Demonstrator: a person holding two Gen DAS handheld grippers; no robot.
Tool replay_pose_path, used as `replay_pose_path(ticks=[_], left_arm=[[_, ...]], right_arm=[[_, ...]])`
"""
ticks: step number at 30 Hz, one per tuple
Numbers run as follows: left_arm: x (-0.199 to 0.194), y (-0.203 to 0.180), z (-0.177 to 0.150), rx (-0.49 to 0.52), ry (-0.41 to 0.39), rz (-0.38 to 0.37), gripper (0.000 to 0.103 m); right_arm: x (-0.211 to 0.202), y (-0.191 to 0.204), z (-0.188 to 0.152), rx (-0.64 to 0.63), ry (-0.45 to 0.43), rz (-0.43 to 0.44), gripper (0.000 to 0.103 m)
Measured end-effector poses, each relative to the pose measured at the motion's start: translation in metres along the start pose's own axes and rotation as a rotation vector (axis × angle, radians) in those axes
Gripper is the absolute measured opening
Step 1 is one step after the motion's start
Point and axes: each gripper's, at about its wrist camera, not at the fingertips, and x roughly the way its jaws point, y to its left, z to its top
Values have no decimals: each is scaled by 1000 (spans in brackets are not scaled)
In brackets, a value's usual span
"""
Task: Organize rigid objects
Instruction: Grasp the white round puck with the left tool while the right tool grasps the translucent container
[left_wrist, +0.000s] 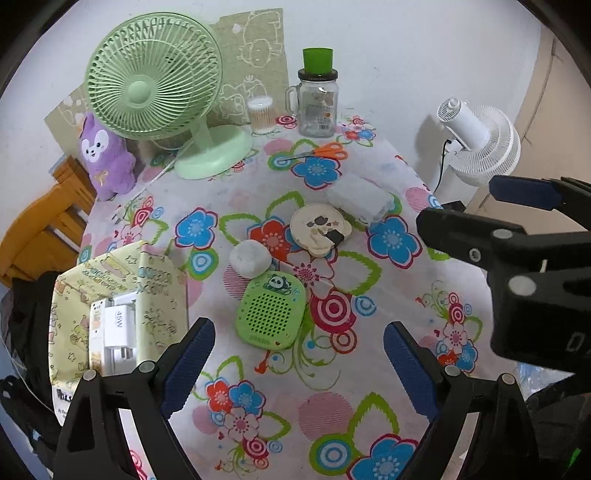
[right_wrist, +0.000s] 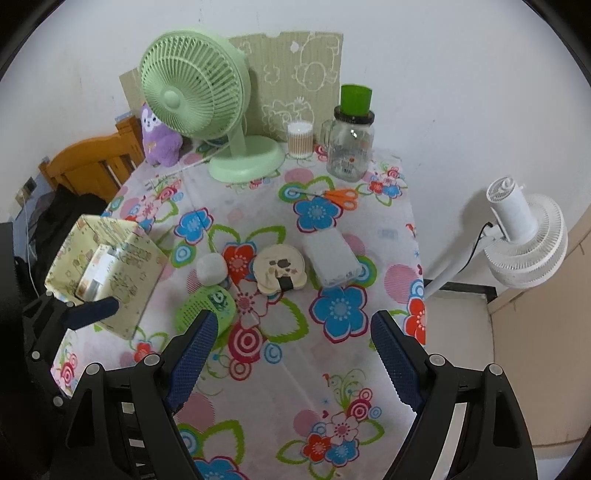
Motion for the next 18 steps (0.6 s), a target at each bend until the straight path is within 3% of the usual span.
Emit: replay_pose_path(ticks=[12,18], left_arm=[[40,0,10,-46,51,33,94],[62,10,17,-107,75,11,94]], right_arm=[[39,-24,6,-5,24,16,87],[60,-30,7,-8,41,10,87]])
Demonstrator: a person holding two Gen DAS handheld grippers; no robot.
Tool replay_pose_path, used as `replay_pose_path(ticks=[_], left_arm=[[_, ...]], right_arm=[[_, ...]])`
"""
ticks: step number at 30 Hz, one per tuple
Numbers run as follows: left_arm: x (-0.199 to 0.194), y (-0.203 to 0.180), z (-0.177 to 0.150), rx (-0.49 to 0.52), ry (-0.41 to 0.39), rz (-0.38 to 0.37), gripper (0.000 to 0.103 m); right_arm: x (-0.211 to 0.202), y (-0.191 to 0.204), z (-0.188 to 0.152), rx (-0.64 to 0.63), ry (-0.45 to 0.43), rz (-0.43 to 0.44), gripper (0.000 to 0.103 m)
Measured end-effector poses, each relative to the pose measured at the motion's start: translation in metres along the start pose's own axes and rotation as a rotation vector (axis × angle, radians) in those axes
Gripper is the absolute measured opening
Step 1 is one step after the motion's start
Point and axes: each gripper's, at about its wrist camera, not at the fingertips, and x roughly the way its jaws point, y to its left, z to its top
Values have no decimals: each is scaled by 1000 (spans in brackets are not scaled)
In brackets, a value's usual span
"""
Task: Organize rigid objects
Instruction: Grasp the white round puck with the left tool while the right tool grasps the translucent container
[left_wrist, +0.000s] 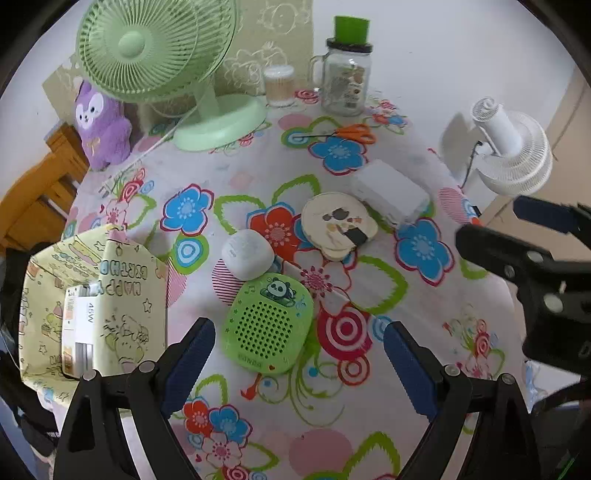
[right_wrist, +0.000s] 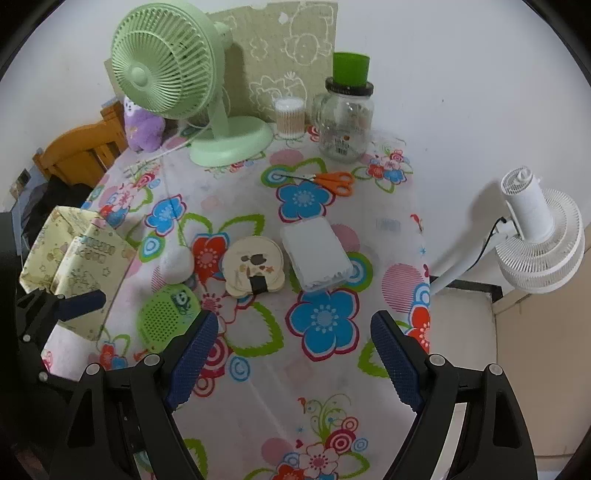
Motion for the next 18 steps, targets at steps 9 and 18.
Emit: replay_pose_path(ticks=[9,18], left_arm=[[31,12,14,-38,32,8,92],[54,24,26,-90,53,7,91]], right_arm=[[37,-6,4,-3,31,13,87],[65,-6,14,-48,55,12,87]])
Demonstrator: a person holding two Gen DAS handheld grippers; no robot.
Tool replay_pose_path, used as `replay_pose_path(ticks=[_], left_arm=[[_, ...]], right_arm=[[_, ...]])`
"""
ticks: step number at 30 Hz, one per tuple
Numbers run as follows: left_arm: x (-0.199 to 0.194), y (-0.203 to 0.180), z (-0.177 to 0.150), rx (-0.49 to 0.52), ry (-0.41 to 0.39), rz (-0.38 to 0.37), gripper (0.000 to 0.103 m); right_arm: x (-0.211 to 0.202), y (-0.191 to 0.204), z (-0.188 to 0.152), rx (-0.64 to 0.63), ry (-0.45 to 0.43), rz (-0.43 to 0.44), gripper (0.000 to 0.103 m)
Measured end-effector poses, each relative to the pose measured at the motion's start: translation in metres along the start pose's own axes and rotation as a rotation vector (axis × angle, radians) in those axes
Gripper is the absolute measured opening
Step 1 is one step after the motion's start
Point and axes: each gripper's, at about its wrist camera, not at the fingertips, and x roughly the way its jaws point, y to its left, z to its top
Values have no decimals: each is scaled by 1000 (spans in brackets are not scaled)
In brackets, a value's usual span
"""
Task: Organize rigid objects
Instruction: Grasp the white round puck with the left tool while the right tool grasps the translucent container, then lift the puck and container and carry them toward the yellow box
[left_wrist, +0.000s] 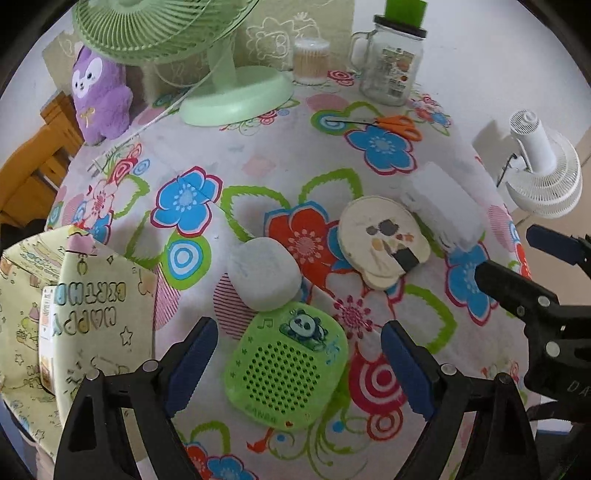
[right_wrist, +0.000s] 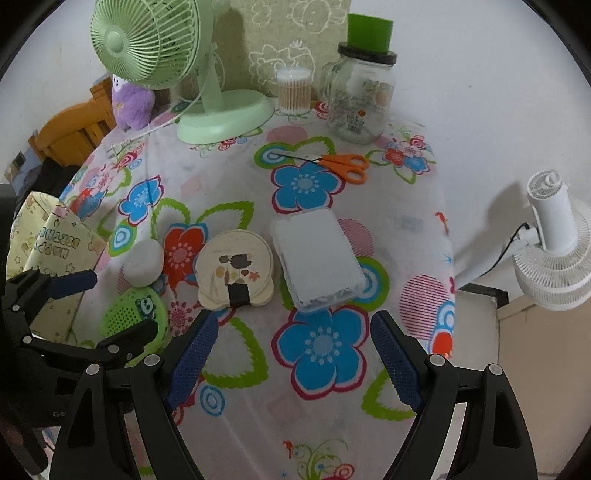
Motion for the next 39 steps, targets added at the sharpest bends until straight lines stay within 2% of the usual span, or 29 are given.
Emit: replay_pose_path(ticks=[6,13,17,24,27,31,32,33,37,39], left_arm=[[14,10,10,-56,25,16,85],[24,12,19,-39,12,62,78],[30,14,22,-31,4,61,75],[44,30,29,-115,42,17,59],[44,31,31,-117,30,22,54],[45,30,31,-108,18,31,54],[45,30,31,-107,16,31,54],[45,30,32,-106,15,31,54],[46,28,32,-88,14,36,54],[46,23,34,-75,16,32,53]], right_arm=[[14,-5,10,38,9,25,87],[28,-15,20,53,15,8,87],[36,-20,25,60,27,3,87],[56,-24,32,66,59,2,87],[64,-24,35,61,69,-1,87],[72,-25,38,59,74,-5,87],[75,-25,38,61,81,-3,86],[78,-26,38,63,85,-4,80],[81,-30,38,106,80,32,68],[82,-25,37,79,95,2,64]])
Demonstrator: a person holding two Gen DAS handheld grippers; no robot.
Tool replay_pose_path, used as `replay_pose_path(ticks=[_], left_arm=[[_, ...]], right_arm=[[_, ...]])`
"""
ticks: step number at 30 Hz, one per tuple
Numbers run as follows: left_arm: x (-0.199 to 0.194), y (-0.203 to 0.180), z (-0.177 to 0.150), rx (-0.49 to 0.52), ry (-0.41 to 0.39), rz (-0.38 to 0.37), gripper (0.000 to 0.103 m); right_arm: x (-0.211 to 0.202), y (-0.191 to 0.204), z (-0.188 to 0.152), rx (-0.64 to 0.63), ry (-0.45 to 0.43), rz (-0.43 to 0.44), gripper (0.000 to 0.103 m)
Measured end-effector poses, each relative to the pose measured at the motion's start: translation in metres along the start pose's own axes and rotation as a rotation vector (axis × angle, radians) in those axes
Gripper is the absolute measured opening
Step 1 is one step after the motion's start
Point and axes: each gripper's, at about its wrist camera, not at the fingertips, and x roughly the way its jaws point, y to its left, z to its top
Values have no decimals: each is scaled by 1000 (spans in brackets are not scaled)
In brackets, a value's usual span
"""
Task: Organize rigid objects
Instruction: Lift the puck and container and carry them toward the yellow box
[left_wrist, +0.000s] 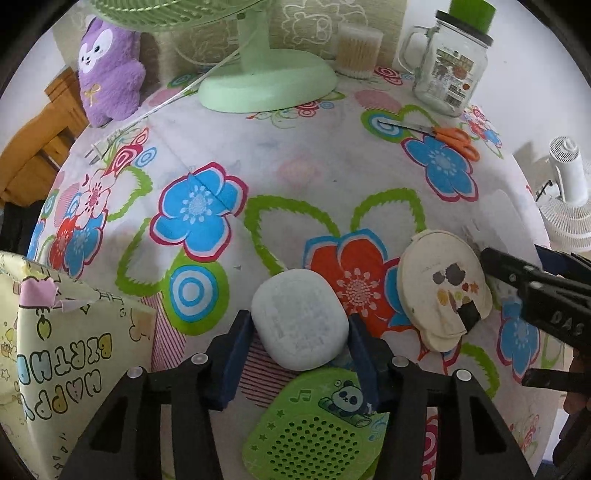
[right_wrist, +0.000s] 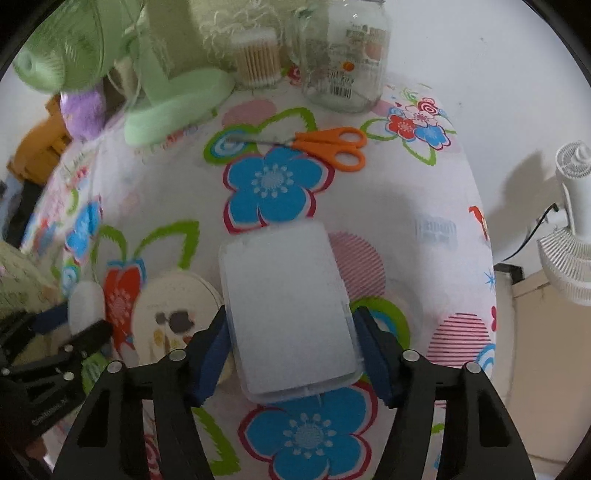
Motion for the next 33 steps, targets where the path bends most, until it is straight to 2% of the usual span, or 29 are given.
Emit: replay_pose_path(ticks=[7,24,33], left_arm=[[-6,-13,-1,42,3,-26,53],[-34,-24,-25,72,-17,-72,53],[-46,-27,-43,99,-27,-92,53]], right_arm=[[-12,15,-14,-23,-11,-46,63],[-44,30,-44,-2,-36,-31,63],[-62,33,-67,38,-45,-55,63]])
